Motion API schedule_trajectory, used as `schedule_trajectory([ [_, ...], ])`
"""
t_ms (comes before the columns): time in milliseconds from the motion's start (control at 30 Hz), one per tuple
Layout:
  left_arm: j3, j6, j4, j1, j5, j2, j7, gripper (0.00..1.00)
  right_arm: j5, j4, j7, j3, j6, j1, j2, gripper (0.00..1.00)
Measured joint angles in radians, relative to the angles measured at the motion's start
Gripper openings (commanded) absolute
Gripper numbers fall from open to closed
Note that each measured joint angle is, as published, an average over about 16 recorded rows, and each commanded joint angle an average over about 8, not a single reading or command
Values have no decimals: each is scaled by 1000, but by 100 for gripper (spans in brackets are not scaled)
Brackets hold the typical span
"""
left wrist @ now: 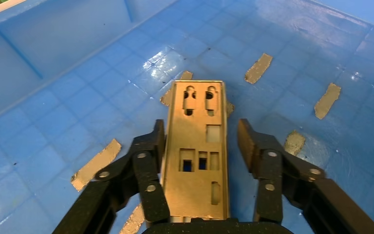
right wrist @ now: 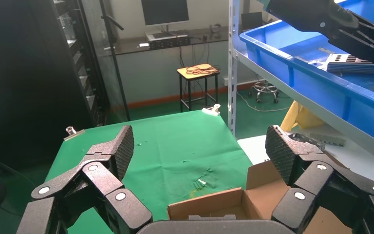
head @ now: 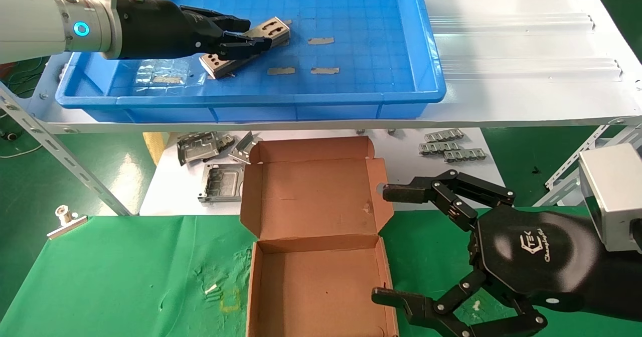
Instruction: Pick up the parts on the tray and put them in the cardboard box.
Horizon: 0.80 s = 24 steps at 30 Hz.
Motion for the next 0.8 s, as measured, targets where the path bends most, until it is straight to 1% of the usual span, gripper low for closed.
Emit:
schedule_trajectory([
  [600, -8, 12, -10, -20, -12, -14, 8, 0, 0, 0, 0, 0, 0, 0, 0, 100],
  [800, -17, 54, -19, -34, -25, -24, 16, 0, 0, 0, 0, 0, 0, 0, 0, 100],
])
